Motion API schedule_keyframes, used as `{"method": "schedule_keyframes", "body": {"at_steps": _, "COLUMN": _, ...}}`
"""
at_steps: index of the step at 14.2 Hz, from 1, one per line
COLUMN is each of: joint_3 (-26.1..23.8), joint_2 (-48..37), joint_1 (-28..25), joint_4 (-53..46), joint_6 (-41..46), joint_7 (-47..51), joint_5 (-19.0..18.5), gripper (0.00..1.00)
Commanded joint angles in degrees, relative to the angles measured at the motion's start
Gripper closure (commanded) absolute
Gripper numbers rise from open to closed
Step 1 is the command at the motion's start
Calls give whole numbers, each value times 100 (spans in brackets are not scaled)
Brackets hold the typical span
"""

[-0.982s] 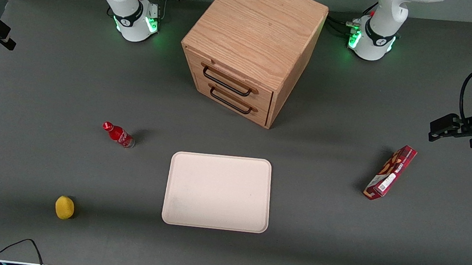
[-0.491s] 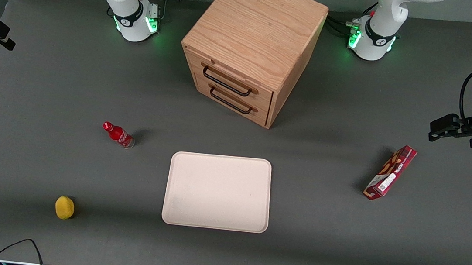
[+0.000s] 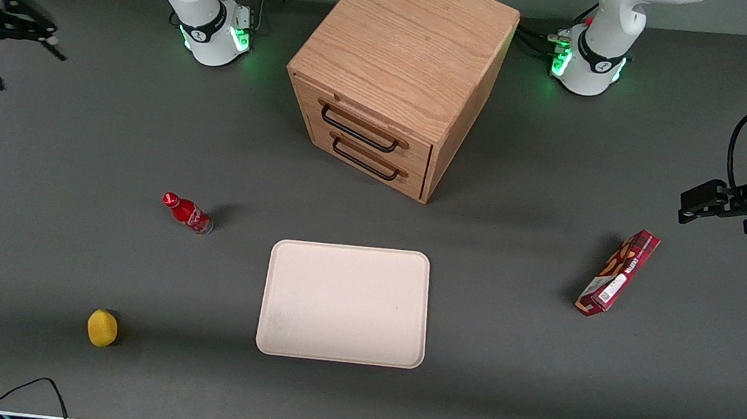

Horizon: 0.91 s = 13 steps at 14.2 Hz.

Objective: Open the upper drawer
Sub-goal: 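Move the right gripper toward the upper drawer's black handle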

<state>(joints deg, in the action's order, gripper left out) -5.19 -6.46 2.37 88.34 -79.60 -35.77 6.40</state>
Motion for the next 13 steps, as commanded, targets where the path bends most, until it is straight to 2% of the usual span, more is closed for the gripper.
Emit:
{"method": "schedule_keyframes", "body": {"at_steps": 1, "joint_3": -1050, "joint_2": 416, "joint_1": 9, "joint_4": -256, "joint_6": 173, "joint_7": -238, "joint_5": 89, "gripper": 0}}
{"method": "schedule_keyframes", "body": {"at_steps": 3, "joint_3": -1500, "joint_2": 732, "joint_1": 0, "joint_4": -203, "joint_6": 60, "joint_7": 86, "joint_5": 115, "gripper": 0}}
{"method": "schedule_keyframes", "body": {"at_steps": 6, "joint_3": -2195, "joint_2": 1250, "joint_1": 0, "joint_4": -81, "joint_6": -448, "joint_7": 1245, "joint_5": 273, "gripper": 0}}
{"method": "schedule_keyframes", "body": {"at_steps": 8, "joint_3": -2468, "joint_2": 1567, "joint_1": -9, "joint_4": 235, "joint_6": -1045, "joint_7": 2113, "joint_5": 510, "gripper": 0}}
{"method": "schedule_keyframes", "body": {"at_steps": 11, "joint_3": -2881, "joint_2": 2007, "joint_1": -18, "joint_4": 517, "joint_6": -1793, "joint_7": 3099, "joint_5": 520, "gripper": 0}}
{"method": "schedule_keyframes", "body": {"at_steps": 13, "joint_3": -3145, "joint_2": 1991, "joint_1": -140, "joint_4": 919, "joint_6": -2268, "joint_7": 3671, "joint_5": 502, "gripper": 0}}
